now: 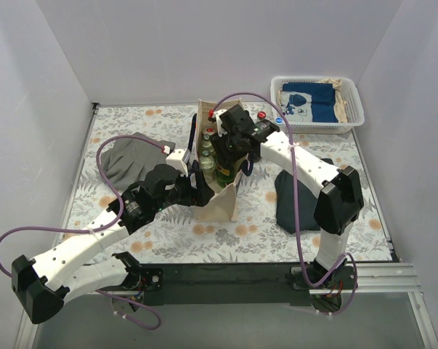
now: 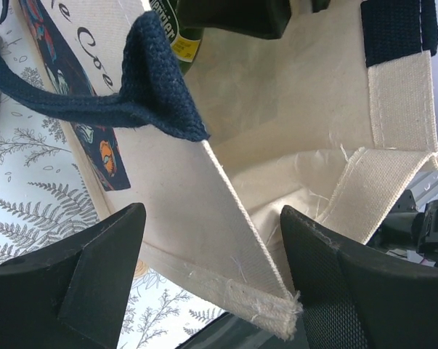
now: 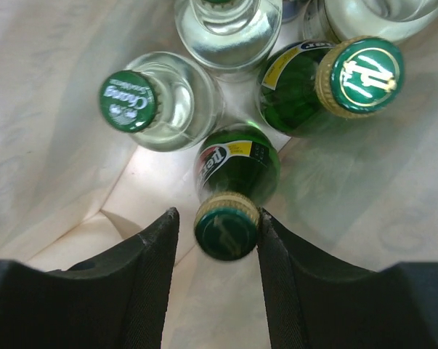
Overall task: Take the beverage out of the canvas bag
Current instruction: Take out the drink from the canvas bag.
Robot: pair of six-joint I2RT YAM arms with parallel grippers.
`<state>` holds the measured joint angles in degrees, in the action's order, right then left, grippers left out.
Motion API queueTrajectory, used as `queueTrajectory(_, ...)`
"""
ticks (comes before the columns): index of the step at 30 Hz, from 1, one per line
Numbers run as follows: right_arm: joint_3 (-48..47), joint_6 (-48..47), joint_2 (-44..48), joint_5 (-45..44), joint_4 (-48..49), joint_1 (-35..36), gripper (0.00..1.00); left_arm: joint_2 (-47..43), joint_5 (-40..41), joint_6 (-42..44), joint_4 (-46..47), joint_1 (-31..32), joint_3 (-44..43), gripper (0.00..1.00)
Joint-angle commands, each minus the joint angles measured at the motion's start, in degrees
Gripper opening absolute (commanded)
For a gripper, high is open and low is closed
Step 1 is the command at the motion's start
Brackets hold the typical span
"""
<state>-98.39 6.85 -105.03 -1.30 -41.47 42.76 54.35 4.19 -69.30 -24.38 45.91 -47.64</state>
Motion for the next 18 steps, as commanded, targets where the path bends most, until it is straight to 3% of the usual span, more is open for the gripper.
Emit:
queueTrajectory(1, -2.2, -0.7, -1.2, 0.2, 1.0, 0.0, 0.52, 0.4, 2.0, 1.9, -3.0, 0.2, -0.9, 0.74)
queueTrajectory(18, -5.8, 0.4, -0.5, -0.6, 1.0, -0.1, 0.55, 0.4, 2.3, 2.6, -1.9, 0.2, -0.1, 0.74)
